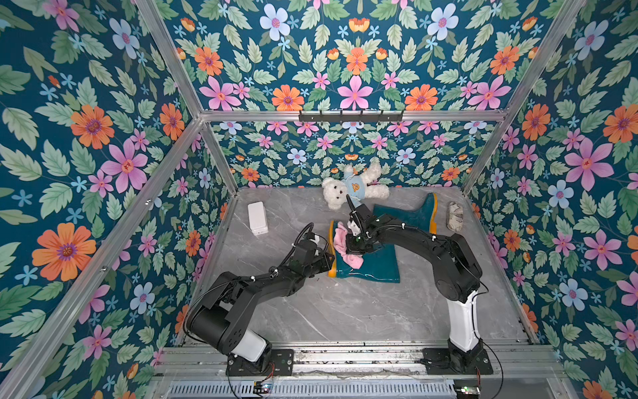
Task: Wipe the rubber boots with a cloth
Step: Wipe the dirt off the rubber boot.
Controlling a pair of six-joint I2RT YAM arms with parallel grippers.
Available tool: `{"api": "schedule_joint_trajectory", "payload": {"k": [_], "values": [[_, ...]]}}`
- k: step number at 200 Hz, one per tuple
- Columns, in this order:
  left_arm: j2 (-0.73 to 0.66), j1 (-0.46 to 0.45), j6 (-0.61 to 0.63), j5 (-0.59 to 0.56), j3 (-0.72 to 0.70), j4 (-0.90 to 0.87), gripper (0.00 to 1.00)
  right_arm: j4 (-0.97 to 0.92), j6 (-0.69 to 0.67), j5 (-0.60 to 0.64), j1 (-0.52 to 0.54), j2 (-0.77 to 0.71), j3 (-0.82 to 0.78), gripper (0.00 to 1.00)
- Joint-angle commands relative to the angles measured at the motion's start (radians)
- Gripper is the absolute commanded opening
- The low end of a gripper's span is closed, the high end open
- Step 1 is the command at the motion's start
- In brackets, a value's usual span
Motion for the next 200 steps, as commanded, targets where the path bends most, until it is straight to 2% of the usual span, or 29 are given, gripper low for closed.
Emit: {"api": "schedule_joint_trajectory", "payload": {"k": [1, 76, 138, 162, 200], "values": [[0.027, 0.003, -0.001, -0.027, -0.017, -0.193, 0.28, -0.037, 0.017, 0.037, -0.027, -0.037, -0.065, 0.0], [0.094, 0.004, 0.007, -0.022, -0.019, -0.181, 0.28, -0.061, -0.002, 0.102, -0.235, -0.227, -0.35, 0.0], [0.083, 0.004, 0.007, -0.032, -0.027, -0.196, 0.27, -0.084, -0.012, 0.16, -0.355, -0.328, -0.419, 0.0], [0.07, 0.003, 0.007, -0.034, -0.031, -0.202, 0.27, -0.09, -0.014, 0.132, -0.31, -0.329, -0.329, 0.0], [0.062, 0.004, 0.007, -0.038, -0.033, -0.208, 0.28, -0.159, 0.01, 0.141, -0.065, -0.168, 0.004, 0.0]]}}
